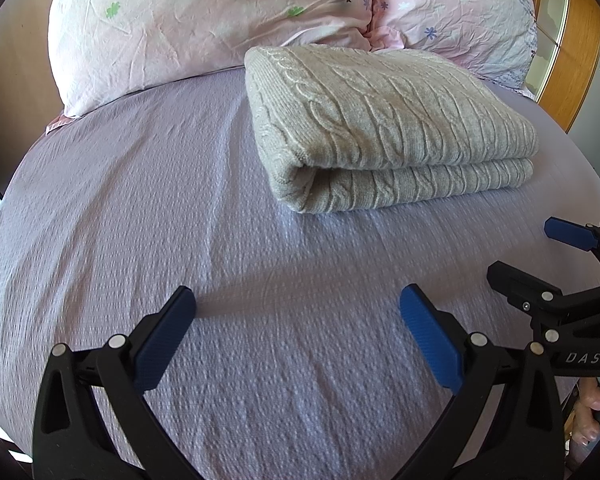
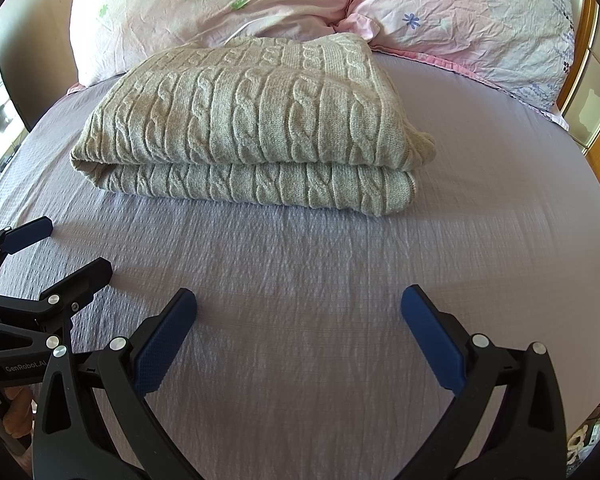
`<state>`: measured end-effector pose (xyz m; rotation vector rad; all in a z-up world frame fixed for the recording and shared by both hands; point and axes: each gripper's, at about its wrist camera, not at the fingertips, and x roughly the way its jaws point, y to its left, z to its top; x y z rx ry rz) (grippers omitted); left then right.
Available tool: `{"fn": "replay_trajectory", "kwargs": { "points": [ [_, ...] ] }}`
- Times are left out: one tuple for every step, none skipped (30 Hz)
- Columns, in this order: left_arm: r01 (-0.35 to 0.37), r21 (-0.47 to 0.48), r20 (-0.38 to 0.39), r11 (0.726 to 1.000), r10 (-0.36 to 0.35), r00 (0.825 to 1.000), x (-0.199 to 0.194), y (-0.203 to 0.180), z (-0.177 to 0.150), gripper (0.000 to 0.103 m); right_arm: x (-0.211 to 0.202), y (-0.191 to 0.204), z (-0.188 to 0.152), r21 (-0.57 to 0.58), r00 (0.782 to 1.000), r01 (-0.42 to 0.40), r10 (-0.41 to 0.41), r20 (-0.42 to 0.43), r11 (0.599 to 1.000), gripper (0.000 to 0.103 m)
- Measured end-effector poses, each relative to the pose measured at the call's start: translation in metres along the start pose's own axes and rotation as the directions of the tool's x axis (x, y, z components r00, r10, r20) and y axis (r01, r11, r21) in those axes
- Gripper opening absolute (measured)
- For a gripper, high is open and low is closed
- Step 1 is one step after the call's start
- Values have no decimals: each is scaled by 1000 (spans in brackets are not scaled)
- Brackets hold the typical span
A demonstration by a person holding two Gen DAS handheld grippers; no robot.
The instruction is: Fold small clothes
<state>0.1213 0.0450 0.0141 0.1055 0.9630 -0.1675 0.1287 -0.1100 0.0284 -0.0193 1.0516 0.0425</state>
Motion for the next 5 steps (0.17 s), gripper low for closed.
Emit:
{"fn": "replay_trajectory", "kwargs": {
  "points": [
    [0,0,1,1000,0,1000,0,0,0,101,0,0,0,0,1000,0,0,0,1000,102],
    [0,0,2,1000,0,1000,0,1,0,101,0,0,0,0,1000,0,0,0,1000,102],
    [0,0,2,1000,0,1000,0,1,-1,101,0,0,0,0,1000,0,0,0,1000,102],
    [0,0,2,1000,0,1000,0,1,-1,101,0,0,0,1,1000,0,0,0,1000,102],
    [0,0,2,1000,0,1000,0,1,-1,101,0,0,0,1,1000,1,-1,0,1000,102]
  ]
}}
